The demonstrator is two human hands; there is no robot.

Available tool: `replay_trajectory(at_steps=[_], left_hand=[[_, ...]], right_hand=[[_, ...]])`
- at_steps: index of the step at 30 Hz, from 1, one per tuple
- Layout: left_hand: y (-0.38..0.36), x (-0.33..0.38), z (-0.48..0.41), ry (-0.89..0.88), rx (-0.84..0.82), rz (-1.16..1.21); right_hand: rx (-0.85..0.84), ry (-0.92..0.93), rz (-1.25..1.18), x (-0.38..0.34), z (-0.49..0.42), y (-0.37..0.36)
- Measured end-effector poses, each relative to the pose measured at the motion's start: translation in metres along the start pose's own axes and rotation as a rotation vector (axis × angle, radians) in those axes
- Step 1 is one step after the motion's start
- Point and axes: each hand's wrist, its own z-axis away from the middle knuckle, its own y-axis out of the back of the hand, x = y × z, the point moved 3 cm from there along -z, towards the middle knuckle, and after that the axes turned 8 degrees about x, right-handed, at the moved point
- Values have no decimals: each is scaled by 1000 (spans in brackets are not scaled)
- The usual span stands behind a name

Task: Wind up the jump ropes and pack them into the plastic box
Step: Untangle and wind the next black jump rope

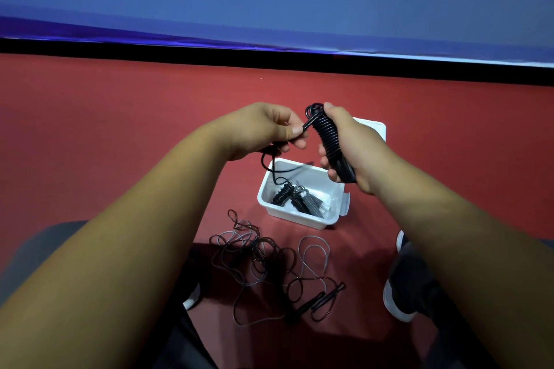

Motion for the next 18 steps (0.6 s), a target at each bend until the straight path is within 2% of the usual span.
replay_trajectory(at_steps=[7, 11, 14, 16, 18], left_hand=[[13, 7, 2, -9, 52, -194], [16, 7, 6, 26, 7, -264], [15, 5, 9, 33, -18, -406], [12, 4, 11, 14, -29, -364], [11, 5, 12, -22, -33, -182]], right_hand=[[-69, 46, 75, -4, 6, -3], [-146, 1, 77, 2, 5, -5], [-192, -63, 18, 1, 3, -4], [-248, -108, -53, -1, 2, -2], [-316, -146, -150, -6, 3, -1]])
